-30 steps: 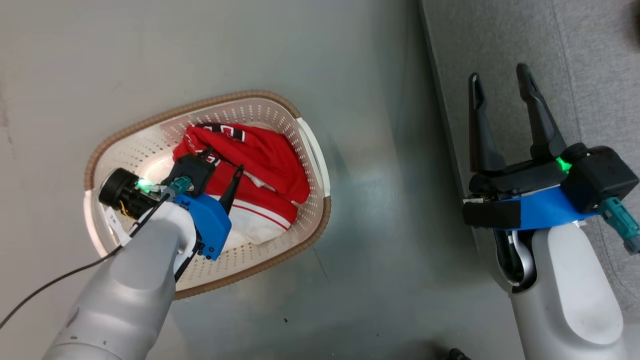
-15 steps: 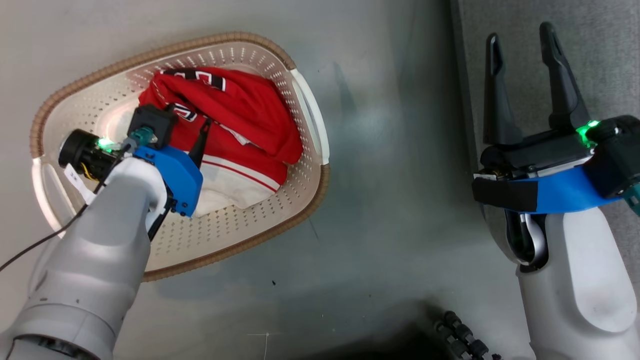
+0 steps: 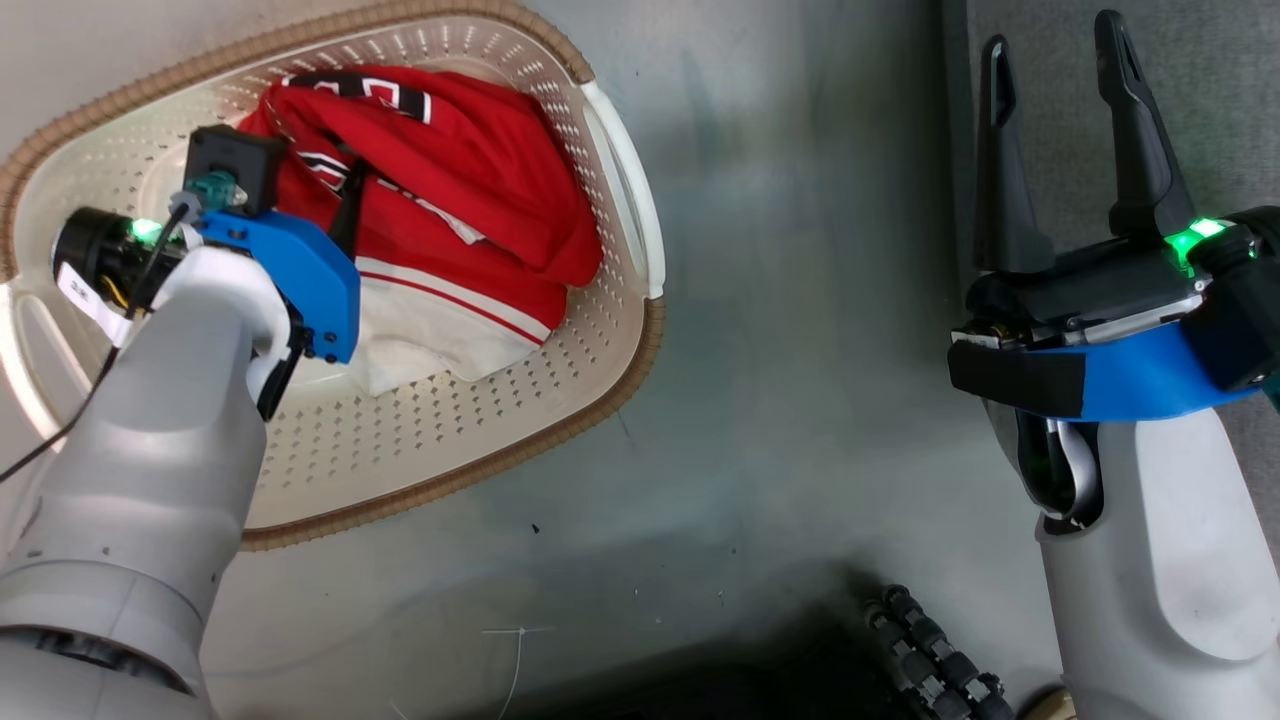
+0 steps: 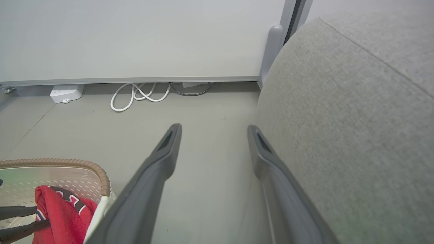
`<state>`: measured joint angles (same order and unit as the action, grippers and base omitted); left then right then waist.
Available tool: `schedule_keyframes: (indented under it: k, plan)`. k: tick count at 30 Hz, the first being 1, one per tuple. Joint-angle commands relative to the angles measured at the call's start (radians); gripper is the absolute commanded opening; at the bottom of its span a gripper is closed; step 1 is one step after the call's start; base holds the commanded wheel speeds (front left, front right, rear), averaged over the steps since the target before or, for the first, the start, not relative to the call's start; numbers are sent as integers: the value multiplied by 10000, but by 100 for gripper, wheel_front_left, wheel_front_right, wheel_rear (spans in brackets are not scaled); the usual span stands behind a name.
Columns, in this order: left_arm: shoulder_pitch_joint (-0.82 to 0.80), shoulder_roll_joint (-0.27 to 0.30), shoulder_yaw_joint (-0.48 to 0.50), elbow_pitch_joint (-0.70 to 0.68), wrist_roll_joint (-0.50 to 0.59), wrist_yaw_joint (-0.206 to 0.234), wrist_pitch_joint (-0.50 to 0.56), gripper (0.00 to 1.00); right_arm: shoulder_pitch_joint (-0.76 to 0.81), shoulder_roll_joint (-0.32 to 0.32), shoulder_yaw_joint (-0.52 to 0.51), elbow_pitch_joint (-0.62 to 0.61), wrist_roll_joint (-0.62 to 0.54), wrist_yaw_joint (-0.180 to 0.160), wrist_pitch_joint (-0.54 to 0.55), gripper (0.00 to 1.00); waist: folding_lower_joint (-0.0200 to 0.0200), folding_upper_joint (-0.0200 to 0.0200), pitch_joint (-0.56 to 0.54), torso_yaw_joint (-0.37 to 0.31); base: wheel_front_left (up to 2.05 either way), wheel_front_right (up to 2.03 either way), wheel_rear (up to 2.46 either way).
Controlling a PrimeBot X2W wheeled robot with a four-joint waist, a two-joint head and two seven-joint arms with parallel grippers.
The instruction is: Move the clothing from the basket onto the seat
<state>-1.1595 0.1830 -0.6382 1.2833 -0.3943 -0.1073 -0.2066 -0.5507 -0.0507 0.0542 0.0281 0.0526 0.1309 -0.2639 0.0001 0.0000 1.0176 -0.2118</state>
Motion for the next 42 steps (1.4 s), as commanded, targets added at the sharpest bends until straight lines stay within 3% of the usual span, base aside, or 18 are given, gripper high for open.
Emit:
schedule_keyframes:
  k: [1, 15, 16, 18, 31, 42]
  plan:
    - [-208, 99, 24, 14, -61, 18, -18, 100, -169, 7, -8, -62, -10, -5, -8, 100, -1, 0, 124, -24, 0, 0, 0]
    - [-497, 126, -30, 67, -247, 152, 211, 99, -132, 7, -55, -151, 56, -3, -7, 100, -1, 0, 557, -24, 0, 0, 0]
    - [-503, 102, -44, 68, -256, 151, 203, 57, -136, 7, -64, -153, 49, -5, -7, 100, -1, 0, 559, -10, 0, 0, 0]
    - [-506, 69, -76, 70, -262, 146, 223, 0, -175, 7, -80, -127, 38, -5, -7, 100, -1, 0, 559, 15, 0, 0, 0]
    - [-119, -325, -257, 72, -490, -53, 25, 0, -183, 7, -145, 88, -16, -5, -7, 100, -1, 0, 65, 247, 0, 0, 0]
    - [748, -846, -704, -119, -569, -225, -496, 0, 68, 6, -159, 343, 49, -5, -7, 100, -1, 0, -1288, 664, 0, 0, 0]
